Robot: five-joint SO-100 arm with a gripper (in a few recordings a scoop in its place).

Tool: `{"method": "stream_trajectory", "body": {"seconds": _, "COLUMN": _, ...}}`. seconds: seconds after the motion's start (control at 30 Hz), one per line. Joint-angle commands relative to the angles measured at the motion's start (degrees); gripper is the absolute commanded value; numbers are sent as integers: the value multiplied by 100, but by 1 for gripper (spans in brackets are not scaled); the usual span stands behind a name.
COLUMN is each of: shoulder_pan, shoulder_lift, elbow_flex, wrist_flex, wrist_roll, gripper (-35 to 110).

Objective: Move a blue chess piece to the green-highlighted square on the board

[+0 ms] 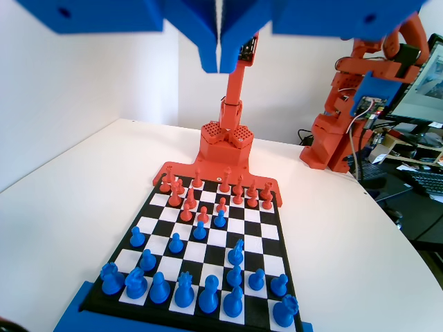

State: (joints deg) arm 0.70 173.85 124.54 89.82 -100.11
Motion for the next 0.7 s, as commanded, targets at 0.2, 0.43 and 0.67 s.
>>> {"method": "stream_trajectory", "body": {"seconds": 0.2, "shoulder_pan": 70, "shoulder_lift": 114, "elbow_flex": 26, "wrist_flex": 44, "wrist_roll": 0, "gripper": 4}}
{"method": "stream_trajectory", "body": {"seconds": 0.43, "shoulder_pan": 70, "shoulder_lift": 114, "elbow_flex": 26, "wrist_flex": 44, "wrist_roll": 0, "gripper": 4}}
{"method": "stream_trajectory", "body": {"seconds": 0.67, "shoulder_pan": 70, "shoulder_lift": 114, "elbow_flex": 26, "wrist_flex": 44, "wrist_roll": 0, "gripper": 4}}
